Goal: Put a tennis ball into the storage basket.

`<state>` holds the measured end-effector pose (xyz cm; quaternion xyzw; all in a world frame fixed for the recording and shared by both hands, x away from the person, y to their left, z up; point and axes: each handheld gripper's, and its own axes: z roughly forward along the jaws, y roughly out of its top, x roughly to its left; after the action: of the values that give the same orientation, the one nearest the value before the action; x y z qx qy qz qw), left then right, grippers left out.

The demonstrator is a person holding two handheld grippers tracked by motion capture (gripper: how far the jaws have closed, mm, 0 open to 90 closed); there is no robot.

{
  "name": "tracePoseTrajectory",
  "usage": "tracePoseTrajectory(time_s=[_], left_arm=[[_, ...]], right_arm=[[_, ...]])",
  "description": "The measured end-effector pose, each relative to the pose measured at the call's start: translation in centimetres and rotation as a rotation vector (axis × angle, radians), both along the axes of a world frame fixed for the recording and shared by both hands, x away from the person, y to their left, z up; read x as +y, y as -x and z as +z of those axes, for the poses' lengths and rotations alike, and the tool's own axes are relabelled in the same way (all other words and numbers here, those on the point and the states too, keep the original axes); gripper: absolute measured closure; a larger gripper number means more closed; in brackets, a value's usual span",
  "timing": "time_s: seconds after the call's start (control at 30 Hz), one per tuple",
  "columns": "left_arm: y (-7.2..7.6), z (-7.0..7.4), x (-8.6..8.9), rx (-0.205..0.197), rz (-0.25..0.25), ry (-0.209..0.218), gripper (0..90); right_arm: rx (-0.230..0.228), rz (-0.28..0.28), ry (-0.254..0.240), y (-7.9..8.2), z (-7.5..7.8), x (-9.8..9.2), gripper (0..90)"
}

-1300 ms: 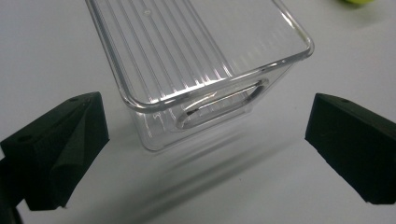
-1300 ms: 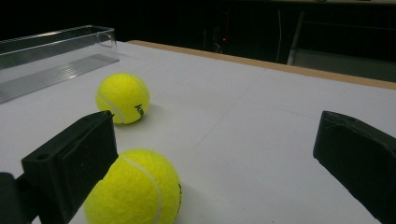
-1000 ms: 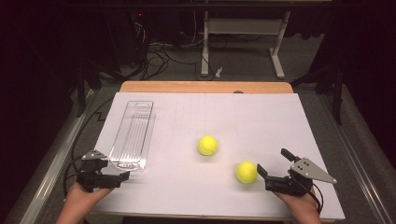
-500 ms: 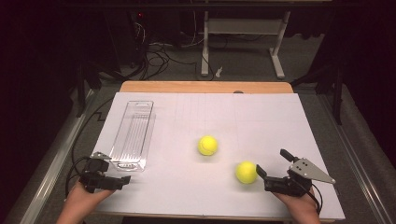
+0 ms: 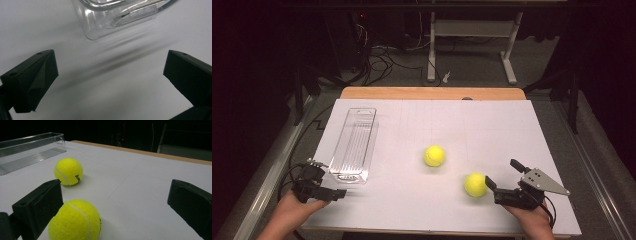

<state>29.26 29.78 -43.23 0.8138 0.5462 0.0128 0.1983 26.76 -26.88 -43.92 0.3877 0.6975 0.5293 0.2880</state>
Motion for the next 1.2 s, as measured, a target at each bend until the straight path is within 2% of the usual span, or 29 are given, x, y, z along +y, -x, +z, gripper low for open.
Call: tracePoseTrajectory(time_s=[0.1, 0.2, 0.27, 0.47, 0.63, 0.73, 0.9, 1.2], left_arm=[[-0.1, -0.1, -0.2, 0.036, -0.016, -0.009, 0.7], [-0.4, -0.1, -0.5, 0.067, -0.024, -0.042, 0.7], [-0.5, -0.1, -0.4, 0.085, -0.022, -0.022, 0.7], [-0.5, -0.3, -0.9, 0.138, -0.044, -0.048, 0.7], [-0.5, -0.5, -1.3, 0.185, -0.052, -0.066, 0.7], [-0.6, -0.4, -1.7, 0.203, -0.068, -0.092, 0.7], [-0.5, -0.1, -2.4, 0.237, -0.094, -0.109, 0.7], [0.0, 0.4, -4.2, 0.251, -0.142, -0.116, 0.7]], right_arm=[[-0.001, 0.004, 0.000, 0.1, 0.0, 0.1, 0.7], [-0.004, 0.008, 0.001, 0.1, 0.1, 0.1, 0.7], [-0.005, 0.006, 0.001, 0.1, 0.1, 0.1, 0.7], [-0.014, 0.006, 0.000, 0.2, 0.1, 0.0, 0.4], [-0.030, 0.005, 0.018, 0.3, 0.1, 0.2, 0.4], [-0.029, 0.012, 0.018, 0.3, 0.1, 0.3, 0.4], [-0.024, 0.016, 0.014, 0.3, 0.1, 0.3, 0.4], [-0.025, 0.012, 0.004, 0.3, 0.2, 0.0, 0.4]])
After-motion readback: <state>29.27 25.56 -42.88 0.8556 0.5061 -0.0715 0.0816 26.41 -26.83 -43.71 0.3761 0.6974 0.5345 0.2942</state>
